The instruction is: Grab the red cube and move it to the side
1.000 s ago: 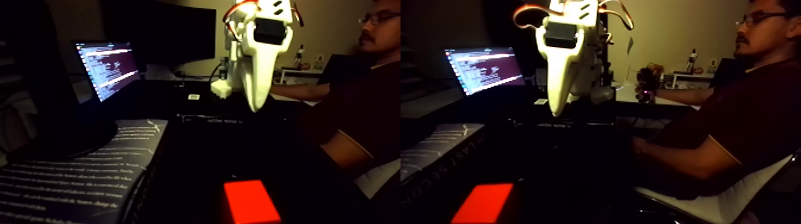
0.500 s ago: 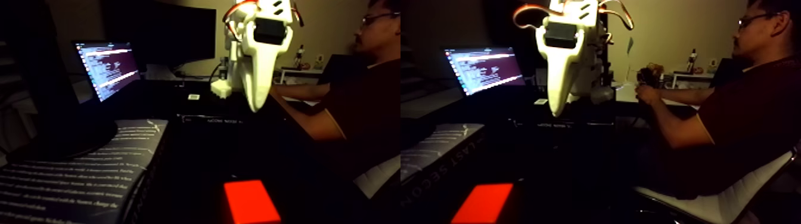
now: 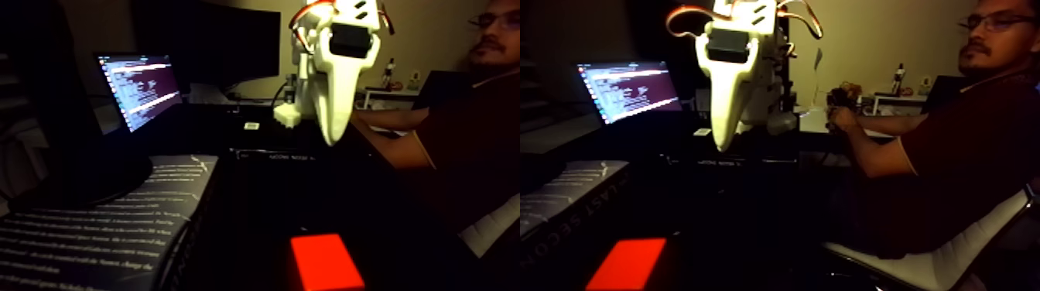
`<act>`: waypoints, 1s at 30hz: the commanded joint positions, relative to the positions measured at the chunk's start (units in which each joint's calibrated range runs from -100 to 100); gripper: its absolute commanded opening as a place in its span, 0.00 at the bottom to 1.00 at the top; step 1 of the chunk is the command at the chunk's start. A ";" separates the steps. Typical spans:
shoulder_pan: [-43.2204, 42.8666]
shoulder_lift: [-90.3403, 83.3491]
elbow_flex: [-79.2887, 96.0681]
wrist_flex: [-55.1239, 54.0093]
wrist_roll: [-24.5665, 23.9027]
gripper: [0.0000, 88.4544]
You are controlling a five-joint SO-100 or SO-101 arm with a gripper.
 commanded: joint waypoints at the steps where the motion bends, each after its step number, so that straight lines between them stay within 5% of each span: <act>1: -0.18 0.25 -0.27 0.00 0.18 0.02; 9: 0.15 6.30 -2.81 -1.35 1.58 0.03; 22: 0.32 49.91 -37.37 -1.86 11.19 0.03; 30: 1.82 68.40 -60.22 5.91 8.81 0.03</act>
